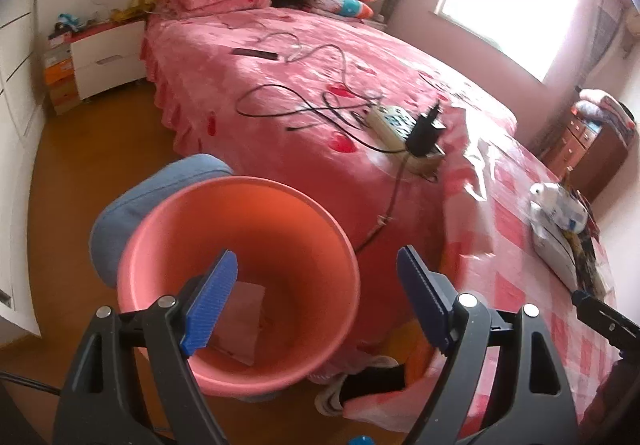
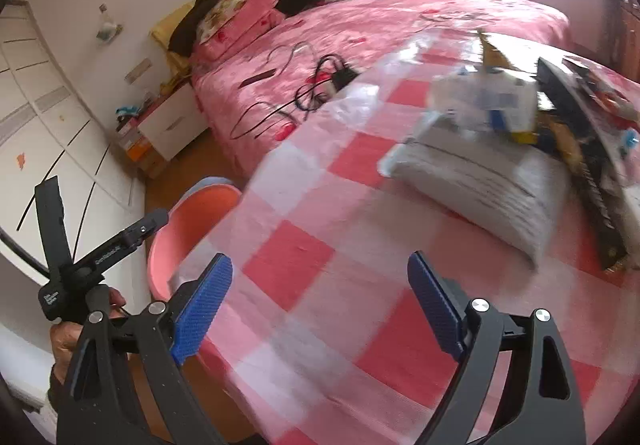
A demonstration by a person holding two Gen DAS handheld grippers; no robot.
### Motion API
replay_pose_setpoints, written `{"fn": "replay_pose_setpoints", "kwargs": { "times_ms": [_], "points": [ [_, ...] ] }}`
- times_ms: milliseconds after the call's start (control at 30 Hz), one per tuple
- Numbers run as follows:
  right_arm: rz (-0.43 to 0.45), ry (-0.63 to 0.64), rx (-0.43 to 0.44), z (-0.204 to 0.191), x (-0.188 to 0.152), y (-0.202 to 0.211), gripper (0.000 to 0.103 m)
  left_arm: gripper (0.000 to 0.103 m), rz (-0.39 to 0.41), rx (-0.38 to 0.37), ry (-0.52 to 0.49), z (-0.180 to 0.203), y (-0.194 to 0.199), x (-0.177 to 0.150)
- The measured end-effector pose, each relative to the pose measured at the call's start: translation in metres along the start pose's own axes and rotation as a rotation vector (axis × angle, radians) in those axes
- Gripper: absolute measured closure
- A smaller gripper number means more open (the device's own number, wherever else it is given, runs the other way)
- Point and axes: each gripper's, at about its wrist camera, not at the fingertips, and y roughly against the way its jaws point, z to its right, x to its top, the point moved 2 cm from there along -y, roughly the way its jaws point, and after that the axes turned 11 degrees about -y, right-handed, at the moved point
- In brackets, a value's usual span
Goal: Collect trash
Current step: 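Move both open tools back over the trash pile on the table, then grasp the white Magic bag with the left tool while the right tool grasps the milk carton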
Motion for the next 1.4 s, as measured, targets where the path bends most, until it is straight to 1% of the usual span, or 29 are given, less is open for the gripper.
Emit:
{"fn": "replay_pose_setpoints", "kwargs": {
  "times_ms": [267, 500, 967, 1133, 1233, 1400],
  "points": [
    [0.051, -0.040, -0.040, 0.028, -0.009, 0.026, 0.014, 0.020, -0.016, -0.043, -0.095, 0.043, 0.006, 0.002],
    [0.097, -0.060, -0.065, 0.053, -0.013, 0.050, 0.014, 0.020, -0.010, -0.073, -0.167, 0.083, 0.013, 0.009],
    [0.144, -0.161, -0.090, 0.109, -0.023, 0.086, 0.014, 0.020, 0.001, -0.126, -0.316, 0.160, 0.022, 0.018],
    [0.160, -0.214, -0.098, 0.134, -0.023, 0.099, 0.014, 0.020, -0.006, -0.163, -0.336, 0.182, 0.021, 0.023],
    [0.176, -0.251, -0.109, 0.152, -0.022, 0.107, 0.014, 0.020, -0.018, -0.200, -0.333, 0.195, 0.018, 0.028],
    [0.205, -0.336, -0.133, 0.189, -0.017, 0.119, 0.014, 0.020, -0.026, -0.240, -0.337, 0.217, 0.008, 0.038]
  ]
}}
